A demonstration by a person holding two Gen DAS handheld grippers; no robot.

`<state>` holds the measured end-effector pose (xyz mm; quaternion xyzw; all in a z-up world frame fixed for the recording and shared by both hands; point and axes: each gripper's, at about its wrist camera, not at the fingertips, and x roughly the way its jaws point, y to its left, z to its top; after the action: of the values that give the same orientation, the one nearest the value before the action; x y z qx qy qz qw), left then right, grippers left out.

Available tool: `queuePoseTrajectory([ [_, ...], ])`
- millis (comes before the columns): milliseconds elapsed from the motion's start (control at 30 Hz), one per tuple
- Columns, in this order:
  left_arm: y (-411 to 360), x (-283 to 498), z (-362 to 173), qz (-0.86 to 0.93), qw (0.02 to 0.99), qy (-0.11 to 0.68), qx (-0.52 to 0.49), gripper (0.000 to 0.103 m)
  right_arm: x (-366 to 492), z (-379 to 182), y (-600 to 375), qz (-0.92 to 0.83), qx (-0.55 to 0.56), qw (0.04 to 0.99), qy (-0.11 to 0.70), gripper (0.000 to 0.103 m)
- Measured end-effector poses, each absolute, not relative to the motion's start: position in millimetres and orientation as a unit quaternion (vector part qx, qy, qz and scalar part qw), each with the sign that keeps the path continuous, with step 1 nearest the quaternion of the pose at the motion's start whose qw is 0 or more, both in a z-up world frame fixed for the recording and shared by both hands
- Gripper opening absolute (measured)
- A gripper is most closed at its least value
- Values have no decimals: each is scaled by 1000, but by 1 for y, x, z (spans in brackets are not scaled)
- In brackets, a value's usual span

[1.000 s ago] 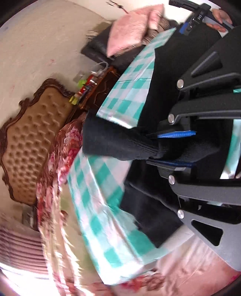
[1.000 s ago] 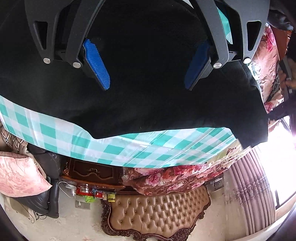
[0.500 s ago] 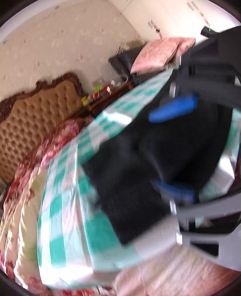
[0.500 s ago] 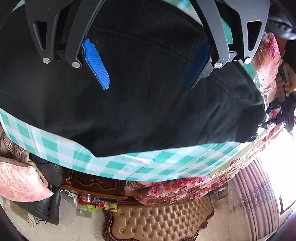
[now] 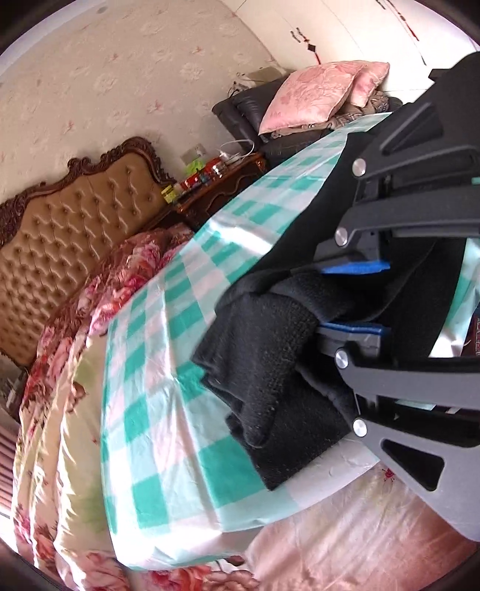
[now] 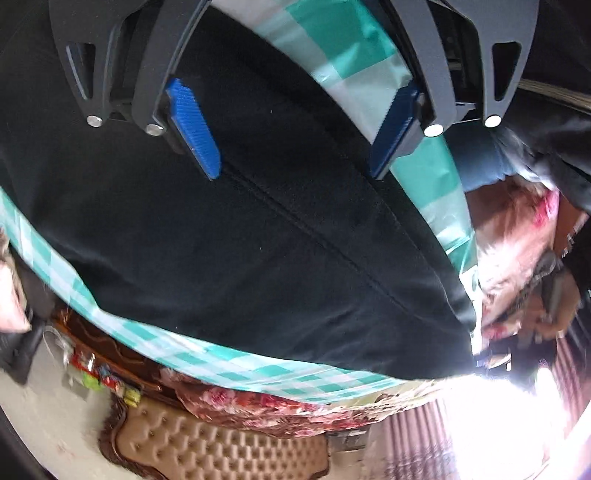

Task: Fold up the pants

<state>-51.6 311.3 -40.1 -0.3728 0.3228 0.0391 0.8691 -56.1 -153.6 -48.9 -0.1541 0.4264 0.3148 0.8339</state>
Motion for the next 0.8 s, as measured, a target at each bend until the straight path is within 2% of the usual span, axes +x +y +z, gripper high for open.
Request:
queuePoseTrajectory([
  [33,311,-53,-37,37,868,323,-375,20,-55,-48,-155,317,-149,835,424,58],
  [67,312,-53,-35,34,866,323,-380,19,-53,-47,-156,322,-142,834,425,47],
  [100,312,-53,-33,32,865,322,-383,19,-53,-45,-157,330,-136,833,423,30],
  [200,310,-50,-24,28,865,318,-386,19,-57,-40,-156,333,-145,835,414,10],
  [233,309,-51,-20,24,867,314,-385,19,-58,-39,-156,333,-145,836,412,9],
  [433,309,-62,-13,40,877,318,-358,19,-68,-17,-163,356,-128,835,400,8],
  [633,320,-74,-82,82,848,371,-369,20,-68,-48,-159,372,-127,806,443,11],
  [667,321,-76,-86,82,847,370,-373,22,-65,-47,-162,379,-114,798,454,17],
  [733,324,-81,-88,77,845,366,-383,25,-63,-41,-166,382,-113,790,466,22],
  [800,327,-87,-75,106,845,357,-385,36,-62,-30,-171,387,-94,790,466,51],
])
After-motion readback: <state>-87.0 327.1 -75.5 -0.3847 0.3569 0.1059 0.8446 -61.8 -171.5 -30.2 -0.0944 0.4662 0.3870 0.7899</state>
